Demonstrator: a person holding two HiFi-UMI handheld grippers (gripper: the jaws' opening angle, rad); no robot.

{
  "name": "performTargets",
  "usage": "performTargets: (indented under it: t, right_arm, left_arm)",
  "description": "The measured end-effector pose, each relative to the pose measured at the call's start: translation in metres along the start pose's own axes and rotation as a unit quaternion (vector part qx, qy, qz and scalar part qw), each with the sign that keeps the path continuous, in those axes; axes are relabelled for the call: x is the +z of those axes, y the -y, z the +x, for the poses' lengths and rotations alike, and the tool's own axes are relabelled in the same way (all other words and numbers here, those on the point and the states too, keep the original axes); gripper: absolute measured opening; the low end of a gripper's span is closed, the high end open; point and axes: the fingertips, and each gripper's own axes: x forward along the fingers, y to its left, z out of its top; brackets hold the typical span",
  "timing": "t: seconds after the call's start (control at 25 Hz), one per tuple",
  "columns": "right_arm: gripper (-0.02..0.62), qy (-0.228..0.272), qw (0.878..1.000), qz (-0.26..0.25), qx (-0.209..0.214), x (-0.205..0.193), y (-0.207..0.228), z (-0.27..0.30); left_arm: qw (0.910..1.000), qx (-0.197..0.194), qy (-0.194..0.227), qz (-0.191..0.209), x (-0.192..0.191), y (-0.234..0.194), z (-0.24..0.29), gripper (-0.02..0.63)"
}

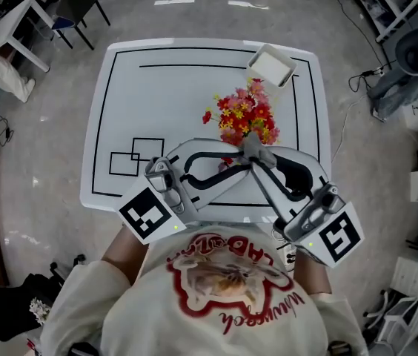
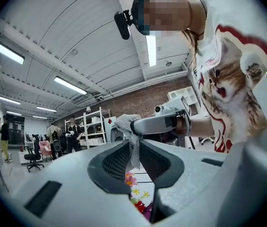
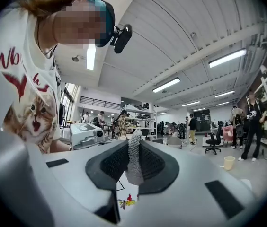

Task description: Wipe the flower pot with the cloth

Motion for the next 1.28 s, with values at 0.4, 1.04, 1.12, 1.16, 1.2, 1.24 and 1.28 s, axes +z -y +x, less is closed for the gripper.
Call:
performTargets:
  t: [0.4,1.04,1.12,1.16,1.2,1.24,1.28]
  right_arm:
    - [0.043,-0.001,0.995,-0.058,-0.085,0.009,0.111,-0.028]
    - [0.043,-0.066,0.997,-0.045,0.01,-0.085,0.202,0.007]
    - [0.043,-0.072,0.995,-0.045,0.046,-0.099,0.202,0.017]
    - [0.043,-0.074,0.994,-0.043,0.063,-0.107,0.201,0.021]
    - [0.043,-0.076,0.993,-0.041,0.078,-0.114,0.202,0.025]
    - [0.043,-0.08,0.992,-0.04,0.089,-0.122,0.203,0.028]
    - [0.043,-0.084,0.991,-0.04,0.1,-0.129,0.204,0.031]
  left_arm:
    - [0.9875,0.147,-0.032,-0.045,-0.027,-0.067,-0.018,0.044]
    - [0.958,0.268,-0.058,-0.085,-0.067,-0.126,-0.012,0.003]
    - [0.9537,0.279,-0.066,-0.09,-0.076,-0.128,-0.015,0.003]
    - [0.951,0.286,-0.069,-0.095,-0.08,-0.129,-0.018,0.003]
    - [0.948,0.294,-0.069,-0.101,-0.083,-0.131,-0.02,0.003]
    - [0.9451,0.301,-0.068,-0.107,-0.086,-0.132,-0.022,0.003]
    - [0.9426,0.307,-0.067,-0.111,-0.089,-0.133,-0.025,0.003]
